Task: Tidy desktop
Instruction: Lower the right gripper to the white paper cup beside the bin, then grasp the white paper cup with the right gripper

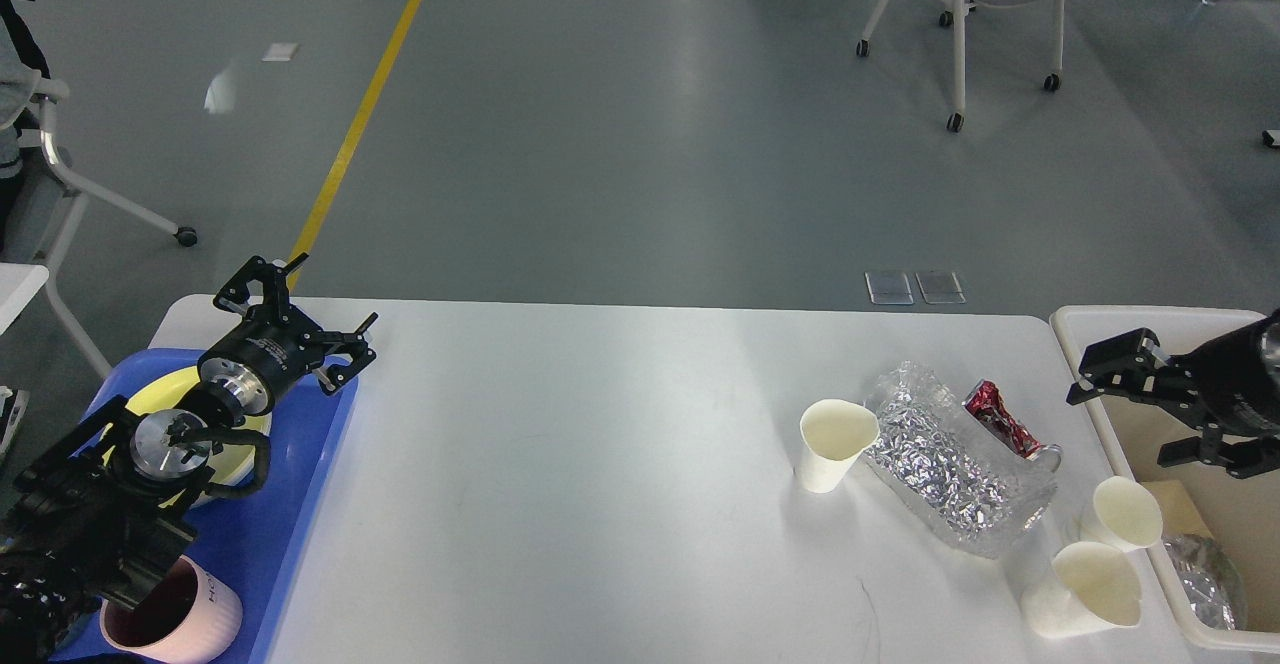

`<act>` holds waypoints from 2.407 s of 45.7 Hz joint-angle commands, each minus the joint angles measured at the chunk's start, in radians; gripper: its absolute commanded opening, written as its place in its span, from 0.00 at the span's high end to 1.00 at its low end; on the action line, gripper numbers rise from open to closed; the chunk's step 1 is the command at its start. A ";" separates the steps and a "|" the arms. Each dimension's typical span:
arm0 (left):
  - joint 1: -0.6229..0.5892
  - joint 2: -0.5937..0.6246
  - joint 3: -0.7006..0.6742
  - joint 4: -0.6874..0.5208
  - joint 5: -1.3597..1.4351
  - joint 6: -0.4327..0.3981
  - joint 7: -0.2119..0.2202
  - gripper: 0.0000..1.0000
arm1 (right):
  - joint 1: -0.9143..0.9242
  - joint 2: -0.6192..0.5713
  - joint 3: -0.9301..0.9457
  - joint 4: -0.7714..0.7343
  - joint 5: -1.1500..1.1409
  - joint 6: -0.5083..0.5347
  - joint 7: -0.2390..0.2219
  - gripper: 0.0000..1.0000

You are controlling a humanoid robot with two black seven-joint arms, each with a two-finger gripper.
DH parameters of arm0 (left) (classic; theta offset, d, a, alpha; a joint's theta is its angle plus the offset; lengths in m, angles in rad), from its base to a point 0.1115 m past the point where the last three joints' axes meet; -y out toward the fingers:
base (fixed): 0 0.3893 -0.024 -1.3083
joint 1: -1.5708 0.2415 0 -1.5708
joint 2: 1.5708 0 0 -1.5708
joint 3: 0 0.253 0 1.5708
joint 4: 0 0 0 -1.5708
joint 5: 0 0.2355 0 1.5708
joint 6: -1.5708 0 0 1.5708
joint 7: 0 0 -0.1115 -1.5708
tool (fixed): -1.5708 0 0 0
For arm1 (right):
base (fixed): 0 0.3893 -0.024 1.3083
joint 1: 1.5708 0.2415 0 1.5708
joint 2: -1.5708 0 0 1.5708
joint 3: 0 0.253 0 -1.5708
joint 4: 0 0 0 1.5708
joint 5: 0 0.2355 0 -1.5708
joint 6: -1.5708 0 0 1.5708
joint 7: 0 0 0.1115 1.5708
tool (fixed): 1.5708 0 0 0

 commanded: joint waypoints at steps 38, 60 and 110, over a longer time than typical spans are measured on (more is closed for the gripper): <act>0.000 0.000 0.000 0.000 0.000 0.000 0.000 0.00 | -0.465 -0.077 0.268 -0.212 -0.053 -0.006 0.006 0.00; 0.000 0.000 0.000 0.000 0.000 0.000 0.000 0.00 | -0.675 -0.005 0.416 -0.362 -0.049 -0.086 0.015 0.00; 0.000 0.000 0.000 0.000 0.000 0.000 0.000 0.00 | -0.859 0.162 0.488 -0.614 -0.048 -0.126 0.090 1.00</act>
